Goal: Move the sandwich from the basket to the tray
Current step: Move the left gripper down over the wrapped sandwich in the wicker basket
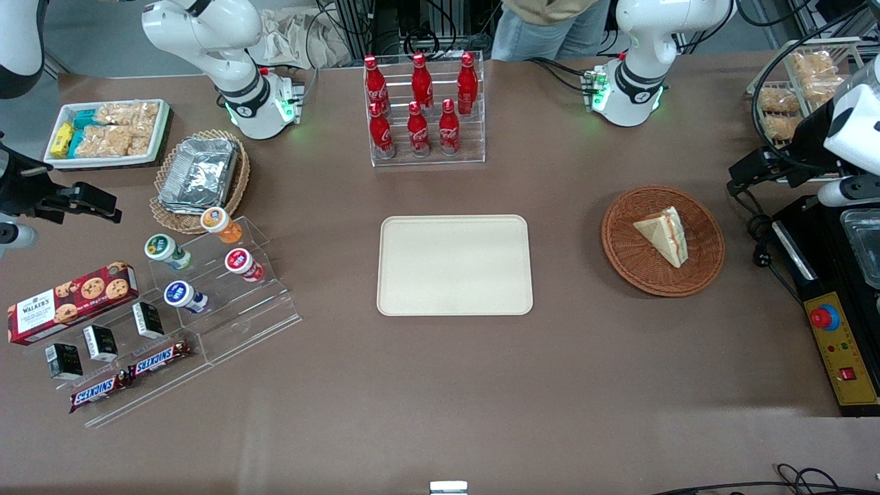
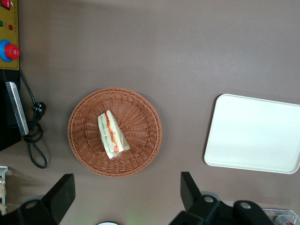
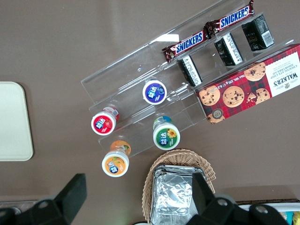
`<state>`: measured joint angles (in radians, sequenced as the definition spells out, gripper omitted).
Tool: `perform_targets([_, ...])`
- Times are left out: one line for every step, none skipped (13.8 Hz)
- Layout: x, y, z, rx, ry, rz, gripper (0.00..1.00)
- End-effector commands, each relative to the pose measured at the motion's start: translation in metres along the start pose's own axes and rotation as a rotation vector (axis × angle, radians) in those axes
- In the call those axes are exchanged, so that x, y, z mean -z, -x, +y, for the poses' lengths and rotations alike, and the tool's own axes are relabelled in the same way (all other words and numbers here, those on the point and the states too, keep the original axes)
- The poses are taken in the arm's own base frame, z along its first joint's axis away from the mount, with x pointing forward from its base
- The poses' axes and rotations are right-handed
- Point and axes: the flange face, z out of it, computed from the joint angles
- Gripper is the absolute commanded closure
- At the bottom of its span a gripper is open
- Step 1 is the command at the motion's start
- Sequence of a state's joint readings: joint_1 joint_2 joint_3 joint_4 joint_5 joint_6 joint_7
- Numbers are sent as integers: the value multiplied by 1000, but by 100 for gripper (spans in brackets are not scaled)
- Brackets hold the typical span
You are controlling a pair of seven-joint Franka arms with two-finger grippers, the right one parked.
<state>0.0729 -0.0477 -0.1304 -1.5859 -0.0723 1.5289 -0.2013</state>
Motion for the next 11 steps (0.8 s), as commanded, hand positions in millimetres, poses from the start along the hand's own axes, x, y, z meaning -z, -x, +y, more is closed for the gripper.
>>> perform_targets([6, 3, 2, 6, -10, 3, 0])
perform_targets([7, 4, 2, 26, -11, 2, 0])
perform_targets([4, 5, 3, 73, -15, -6, 0])
perform_targets([-1, 8, 5, 161, -24, -24, 0])
perform_targets([-7, 16, 4, 242, -36, -44, 0])
perform_targets([-14, 27, 4, 288, -46, -52, 0])
perform_targets([-19, 40, 1, 328, -58, -57, 0])
perform_targets([-25, 54, -2, 380, -65, -51, 0])
perform_targets([-29, 70, -4, 433, -64, -24, 0])
perform_targets([-38, 88, -8, 486, -64, 3, 0])
perform_targets([-44, 108, -13, 524, -60, 40, 0])
